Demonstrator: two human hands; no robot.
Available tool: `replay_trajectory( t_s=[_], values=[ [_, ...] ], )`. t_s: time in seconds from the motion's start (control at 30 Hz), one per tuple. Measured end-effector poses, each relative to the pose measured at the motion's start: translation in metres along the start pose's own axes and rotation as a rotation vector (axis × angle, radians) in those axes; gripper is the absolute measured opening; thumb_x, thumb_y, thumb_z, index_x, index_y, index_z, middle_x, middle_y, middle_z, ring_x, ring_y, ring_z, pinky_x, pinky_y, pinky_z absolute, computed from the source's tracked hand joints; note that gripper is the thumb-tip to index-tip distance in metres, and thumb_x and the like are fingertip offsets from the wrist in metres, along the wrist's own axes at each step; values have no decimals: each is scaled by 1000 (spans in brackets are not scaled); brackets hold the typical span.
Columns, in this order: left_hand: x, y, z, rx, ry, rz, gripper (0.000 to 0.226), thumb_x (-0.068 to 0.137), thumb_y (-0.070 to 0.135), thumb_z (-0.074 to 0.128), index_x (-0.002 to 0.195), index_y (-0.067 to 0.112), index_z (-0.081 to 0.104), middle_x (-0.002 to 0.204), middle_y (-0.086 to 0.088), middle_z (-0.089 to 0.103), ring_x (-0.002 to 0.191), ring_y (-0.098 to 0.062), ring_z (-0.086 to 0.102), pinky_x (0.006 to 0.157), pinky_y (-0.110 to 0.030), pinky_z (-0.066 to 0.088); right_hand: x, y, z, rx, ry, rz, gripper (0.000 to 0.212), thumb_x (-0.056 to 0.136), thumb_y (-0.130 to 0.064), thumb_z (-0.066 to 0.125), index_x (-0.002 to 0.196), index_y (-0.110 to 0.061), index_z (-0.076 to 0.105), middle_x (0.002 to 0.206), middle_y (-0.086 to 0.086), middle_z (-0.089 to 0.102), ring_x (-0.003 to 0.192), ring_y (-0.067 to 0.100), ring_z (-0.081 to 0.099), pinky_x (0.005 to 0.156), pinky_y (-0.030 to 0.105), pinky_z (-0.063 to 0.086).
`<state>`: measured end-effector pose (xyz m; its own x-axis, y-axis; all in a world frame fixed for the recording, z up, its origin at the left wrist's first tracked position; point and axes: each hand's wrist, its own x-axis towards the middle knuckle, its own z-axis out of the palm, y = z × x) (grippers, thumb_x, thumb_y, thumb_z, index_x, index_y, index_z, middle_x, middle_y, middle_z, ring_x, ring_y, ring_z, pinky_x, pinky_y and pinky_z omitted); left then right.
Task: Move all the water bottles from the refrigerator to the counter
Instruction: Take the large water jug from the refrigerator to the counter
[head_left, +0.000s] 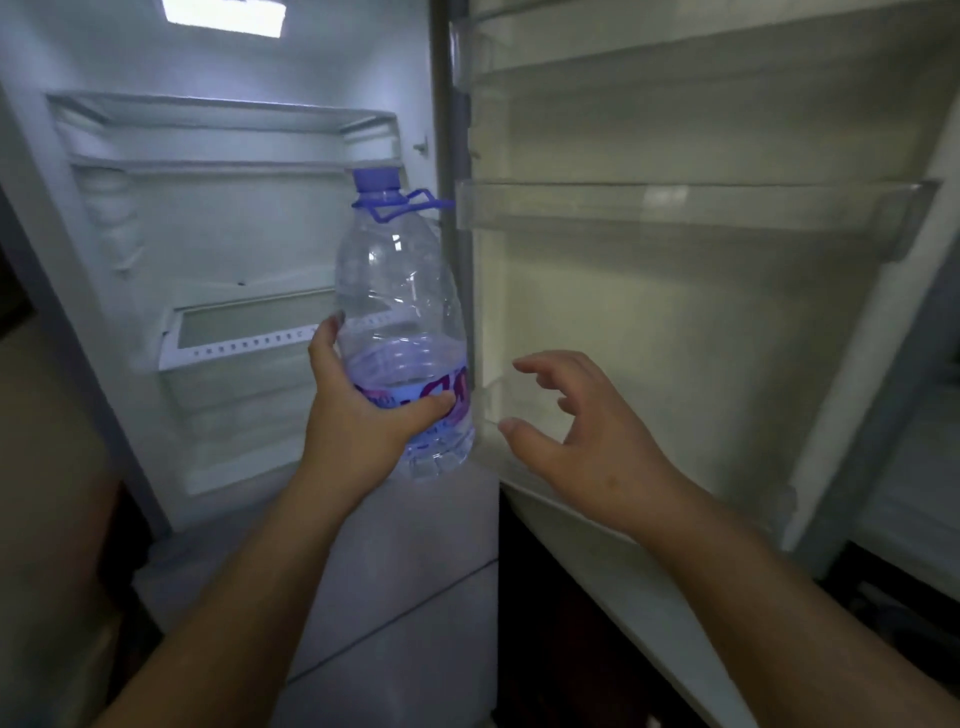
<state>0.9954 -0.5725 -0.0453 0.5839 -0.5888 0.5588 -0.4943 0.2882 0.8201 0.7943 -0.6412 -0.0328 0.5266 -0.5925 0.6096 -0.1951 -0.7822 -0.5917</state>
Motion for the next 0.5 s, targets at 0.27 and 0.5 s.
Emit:
replay_trajectory(
  t_s=[0.27, 0.5],
  values=[
    [-49, 45, 48, -71, -176, -10, 124, 48, 33, 90, 151, 26, 21, 140, 6, 47, 115, -2, 56, 104, -30, 46, -64, -8, -55, -52, 112, 82, 47, 80, -34, 68, 124, -24, 55, 120, -17, 48, 113, -5, 48, 99, 17, 40],
    [-89, 88, 100, -160, -319, 17, 126, 46, 38, 92, 150, 32, 21, 134, 17, 51, 116, 2, 57, 103, -36, 48, -114, -11, -124, -119, 180, 181, 46, 84, -32, 69, 127, -26, 53, 125, -17, 47, 116, -6, 46, 100, 18, 38]
  ],
)
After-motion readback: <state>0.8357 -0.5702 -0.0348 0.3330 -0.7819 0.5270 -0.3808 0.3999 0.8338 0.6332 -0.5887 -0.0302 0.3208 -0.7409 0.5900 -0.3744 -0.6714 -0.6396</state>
